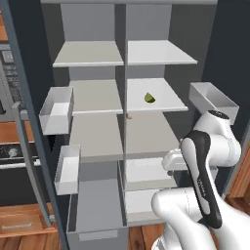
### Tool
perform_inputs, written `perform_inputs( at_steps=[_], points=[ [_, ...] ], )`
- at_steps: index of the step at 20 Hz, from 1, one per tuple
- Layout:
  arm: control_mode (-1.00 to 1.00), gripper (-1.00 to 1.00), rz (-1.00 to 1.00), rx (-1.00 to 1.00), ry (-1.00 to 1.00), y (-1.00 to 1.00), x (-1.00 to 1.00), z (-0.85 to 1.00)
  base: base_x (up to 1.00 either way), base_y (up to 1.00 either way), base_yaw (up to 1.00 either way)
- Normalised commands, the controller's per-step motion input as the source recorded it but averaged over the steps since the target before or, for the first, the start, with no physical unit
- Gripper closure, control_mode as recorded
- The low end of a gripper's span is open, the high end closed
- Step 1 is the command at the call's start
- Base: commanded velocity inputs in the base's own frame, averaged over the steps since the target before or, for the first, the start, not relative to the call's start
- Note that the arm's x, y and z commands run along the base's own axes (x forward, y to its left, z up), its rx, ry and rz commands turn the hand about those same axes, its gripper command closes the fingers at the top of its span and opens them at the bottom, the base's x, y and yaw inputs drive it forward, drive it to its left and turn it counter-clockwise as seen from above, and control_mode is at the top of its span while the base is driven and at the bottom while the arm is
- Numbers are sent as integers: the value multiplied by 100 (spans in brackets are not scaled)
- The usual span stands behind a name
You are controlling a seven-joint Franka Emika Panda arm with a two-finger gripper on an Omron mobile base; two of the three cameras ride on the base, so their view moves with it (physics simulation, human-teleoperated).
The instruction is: Take the mango and lemon wedge from the fridge shelf and place them in the freezer drawer to begin freezing them.
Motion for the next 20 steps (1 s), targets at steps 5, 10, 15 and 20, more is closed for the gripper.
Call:
perform_inputs(
  at_steps=[5,10,15,20],
  points=[
    [100,-100,0,0,0,0,0,0,33,17,-18],
    [100,-100,0,0,0,0,0,0,34,16,-10],
    [100,-100,0,0,0,0,0,0,41,33,-9],
    [100,-100,0,0,0,0,0,0,33,1,-5]
  ],
)
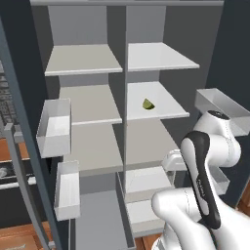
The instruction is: Take the mango and lemon wedge from the fridge shelf and place them in the freezer drawer to begin freezing them.
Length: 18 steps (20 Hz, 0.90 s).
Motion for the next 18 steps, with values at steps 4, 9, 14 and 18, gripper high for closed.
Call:
perform_inputs(
  at_steps=[4,9,14,18],
  points=[
    [100,-100,0,0,0,0,0,0,13,0,-8],
    [-100,-100,-18,-5,-23,0,32,51,0,0,0],
    [-100,-100,-28,-9,-19,2,61,61,0,0,0],
    [-100,-100,-25,-3,-6,-1,67,24,0,0,0]
  ],
)
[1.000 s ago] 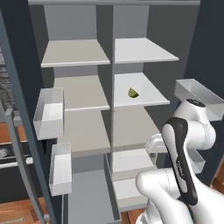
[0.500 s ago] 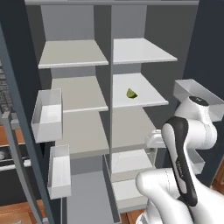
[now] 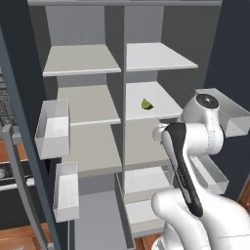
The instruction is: Take the mango and lemon wedge from the fridge shelf and place them in the freezer drawer to begin freezing them.
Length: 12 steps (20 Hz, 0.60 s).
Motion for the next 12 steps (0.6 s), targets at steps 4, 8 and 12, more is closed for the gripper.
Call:
perform_inputs(
  at_steps=[4,8,12],
  points=[
    [-100,-100,-15,-3,-1,-13,78,24,0,0,0],
    [-100,-100,0,-6,-1,-34,47,34,0,0,0],
    [-100,-100,0,-10,-2,-15,61,15,0,0,0]
  ],
)
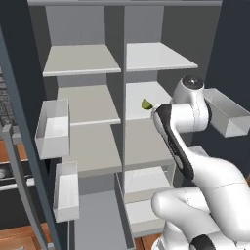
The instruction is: Take the mango and lemon wedge from the fridge shelf and place them in the freezer drawer to begin freezing them.
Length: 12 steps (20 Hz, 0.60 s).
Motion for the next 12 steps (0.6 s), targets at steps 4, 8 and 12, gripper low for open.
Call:
perform_inputs(
  at_steps=[4,8,12],
  points=[
    [-100,-100,0,-8,2,-12,66,6,0,0,0],
    [-100,-100,0,-4,1,-11,75,0,0,0,0],
    [-100,-100,2,-1,0,-16,71,-7,0,0,0]
  ],
)
